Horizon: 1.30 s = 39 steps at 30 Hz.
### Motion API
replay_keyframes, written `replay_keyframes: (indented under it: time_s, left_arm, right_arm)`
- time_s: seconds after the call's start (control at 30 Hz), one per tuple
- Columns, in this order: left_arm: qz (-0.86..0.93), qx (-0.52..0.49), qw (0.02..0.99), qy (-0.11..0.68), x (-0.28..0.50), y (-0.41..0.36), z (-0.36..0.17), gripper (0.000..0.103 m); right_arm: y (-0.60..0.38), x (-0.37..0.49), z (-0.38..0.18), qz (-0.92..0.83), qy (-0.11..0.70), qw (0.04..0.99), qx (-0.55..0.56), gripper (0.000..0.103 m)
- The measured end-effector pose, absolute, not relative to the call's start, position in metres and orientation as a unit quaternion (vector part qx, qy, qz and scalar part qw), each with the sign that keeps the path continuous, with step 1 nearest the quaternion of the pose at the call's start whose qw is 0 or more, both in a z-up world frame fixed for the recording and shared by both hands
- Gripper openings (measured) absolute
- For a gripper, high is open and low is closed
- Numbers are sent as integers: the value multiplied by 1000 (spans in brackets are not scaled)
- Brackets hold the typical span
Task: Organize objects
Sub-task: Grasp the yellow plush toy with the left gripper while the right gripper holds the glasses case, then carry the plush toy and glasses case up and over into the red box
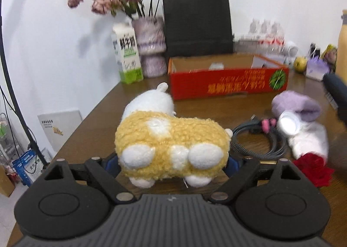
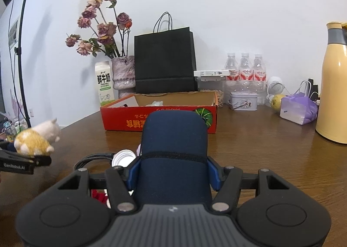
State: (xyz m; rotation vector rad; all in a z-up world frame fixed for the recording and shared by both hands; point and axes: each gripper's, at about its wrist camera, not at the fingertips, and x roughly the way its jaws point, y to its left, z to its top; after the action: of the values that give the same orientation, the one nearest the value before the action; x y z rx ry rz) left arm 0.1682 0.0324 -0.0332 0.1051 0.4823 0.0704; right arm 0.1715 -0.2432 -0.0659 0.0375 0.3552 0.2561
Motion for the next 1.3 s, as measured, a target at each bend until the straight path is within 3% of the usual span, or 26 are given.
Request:
replay_keyframes:
  time_s: [0.27, 1.3]
  left_arm:
    - [40, 25, 981, 186, 157, 7, -6, 90]
    - [36, 1, 979, 198, 252, -21, 24, 91]
  right_arm:
    - [-234, 170, -63, 144, 181, 973, 12, 60]
    - [-200, 259, -13, 175, 181, 968, 0, 60]
